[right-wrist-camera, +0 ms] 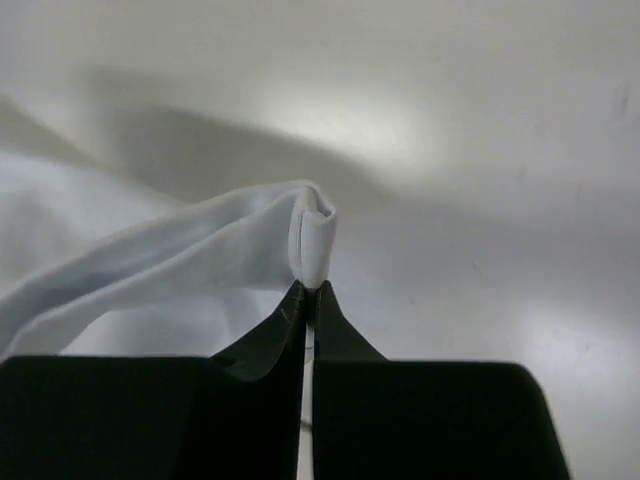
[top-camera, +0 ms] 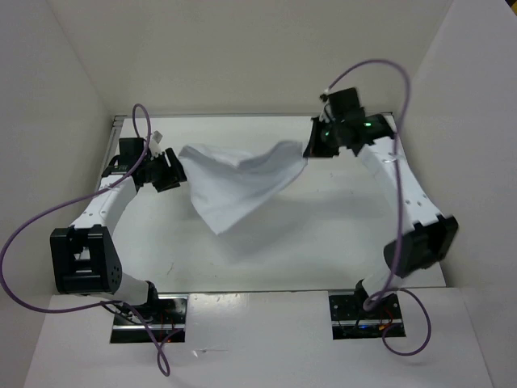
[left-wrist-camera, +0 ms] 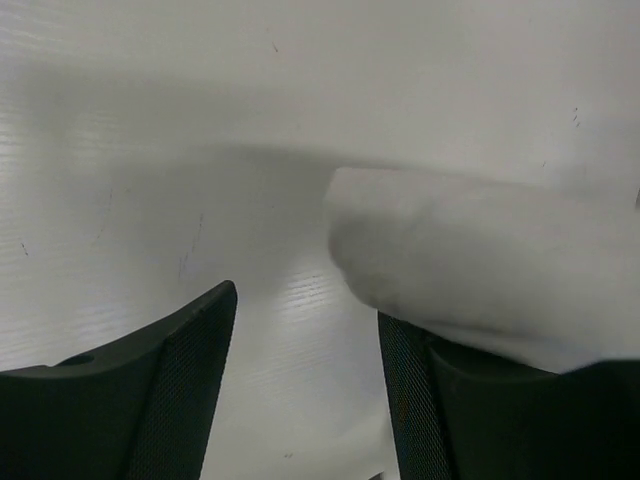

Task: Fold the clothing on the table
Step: Flatten the skirt out

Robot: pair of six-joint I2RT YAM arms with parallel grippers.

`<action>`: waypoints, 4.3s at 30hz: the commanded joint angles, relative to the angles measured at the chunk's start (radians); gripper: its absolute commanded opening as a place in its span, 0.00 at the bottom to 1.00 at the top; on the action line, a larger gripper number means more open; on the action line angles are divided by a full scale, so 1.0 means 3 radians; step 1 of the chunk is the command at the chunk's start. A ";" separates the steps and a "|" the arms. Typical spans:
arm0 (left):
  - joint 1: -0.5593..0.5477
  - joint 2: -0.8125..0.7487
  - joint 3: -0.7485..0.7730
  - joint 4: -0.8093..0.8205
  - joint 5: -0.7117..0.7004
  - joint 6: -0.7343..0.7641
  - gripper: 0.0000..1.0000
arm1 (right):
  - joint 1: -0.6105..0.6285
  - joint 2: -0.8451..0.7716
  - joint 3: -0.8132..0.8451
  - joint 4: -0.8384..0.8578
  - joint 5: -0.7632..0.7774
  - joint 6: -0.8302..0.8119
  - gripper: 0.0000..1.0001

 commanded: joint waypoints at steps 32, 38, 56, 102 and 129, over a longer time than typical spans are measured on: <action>-0.1946 0.0807 0.0659 -0.0447 -0.0162 0.0404 0.58 | -0.0098 0.0992 -0.1187 0.0283 0.0693 0.0132 0.00; -0.2007 0.0664 0.0342 -0.0135 -0.0382 -0.0369 0.58 | -0.0098 0.0890 -0.1187 0.0252 0.0693 0.0132 0.00; -0.2406 0.1293 0.0377 -0.0059 -0.0510 -0.0732 0.56 | -0.0098 0.0829 -0.1274 0.0282 0.0565 0.0101 0.00; -0.1210 0.1926 0.0899 0.0218 -0.0643 -0.0472 0.03 | 0.0233 0.0445 -0.0799 0.0001 0.1501 0.0505 0.43; -0.1992 0.0051 0.0555 -0.0791 -0.0791 -0.0427 0.45 | -0.0016 0.0957 -0.0803 0.0257 0.1353 0.0367 0.43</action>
